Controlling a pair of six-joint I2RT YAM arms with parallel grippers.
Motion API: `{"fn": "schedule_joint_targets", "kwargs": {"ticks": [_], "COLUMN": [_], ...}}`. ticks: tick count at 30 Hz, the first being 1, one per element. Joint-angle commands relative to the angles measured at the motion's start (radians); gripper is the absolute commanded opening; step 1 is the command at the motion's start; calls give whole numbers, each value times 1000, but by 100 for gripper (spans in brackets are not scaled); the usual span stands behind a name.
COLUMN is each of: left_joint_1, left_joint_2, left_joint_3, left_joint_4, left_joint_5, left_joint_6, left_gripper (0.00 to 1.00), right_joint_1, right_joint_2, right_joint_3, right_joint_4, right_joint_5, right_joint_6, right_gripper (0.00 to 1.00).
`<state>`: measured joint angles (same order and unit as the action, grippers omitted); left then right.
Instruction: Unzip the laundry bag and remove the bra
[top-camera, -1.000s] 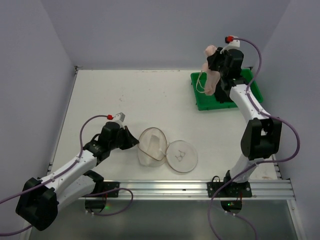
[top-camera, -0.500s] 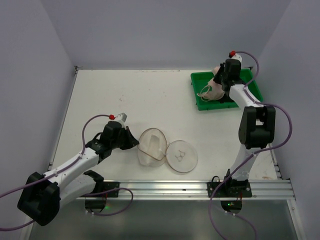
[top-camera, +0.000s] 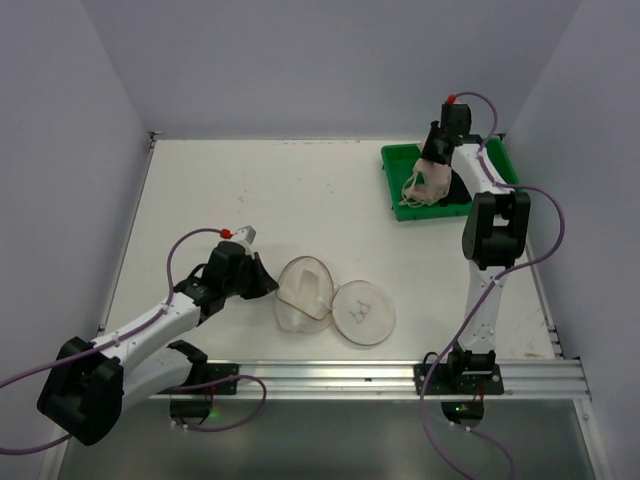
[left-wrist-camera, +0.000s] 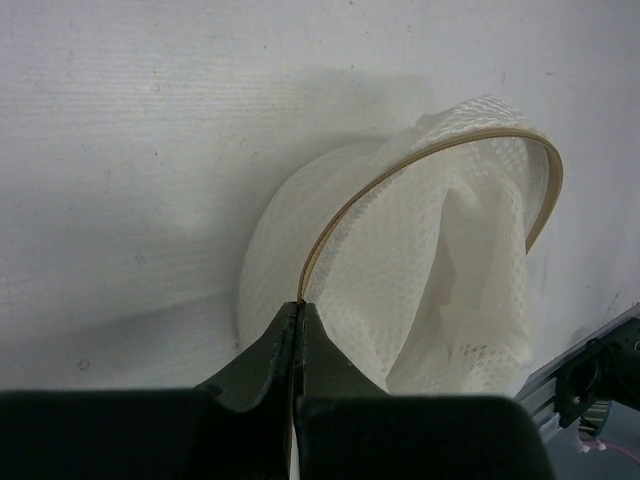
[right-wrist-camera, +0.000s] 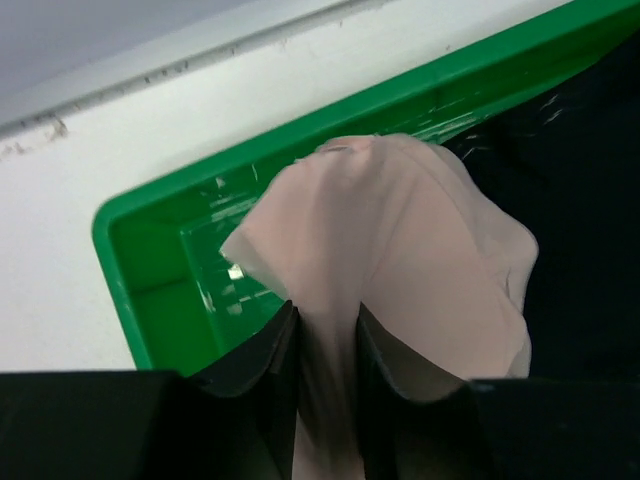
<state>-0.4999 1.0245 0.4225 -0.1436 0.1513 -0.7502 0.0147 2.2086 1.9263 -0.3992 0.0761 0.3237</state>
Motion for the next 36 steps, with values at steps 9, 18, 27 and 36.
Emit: {"fn": "schedule_joint_targets", "kwargs": {"ticks": [9, 18, 27, 36], "left_joint_1": [-3, -2, 17, 52], "left_joint_2": [2, 35, 164, 259], "left_joint_3": [38, 50, 85, 156], "left_joint_4": [29, 45, 98, 125], "left_joint_5": [-22, -29, -62, -79], "left_joint_6": [28, 31, 37, 14], "left_gripper": [0, 0, 0, 0], "right_joint_1": [10, 85, 277, 516], "right_joint_2": [-191, -640, -987, -1148], "right_joint_3": [-48, -571, -1188, -1446], "right_joint_4": [-92, 13, 163, 241], "right_joint_5": [-72, -175, -282, -331], "right_joint_6": [-17, 69, 228, 391], "right_gripper": [81, 99, 98, 93]}}
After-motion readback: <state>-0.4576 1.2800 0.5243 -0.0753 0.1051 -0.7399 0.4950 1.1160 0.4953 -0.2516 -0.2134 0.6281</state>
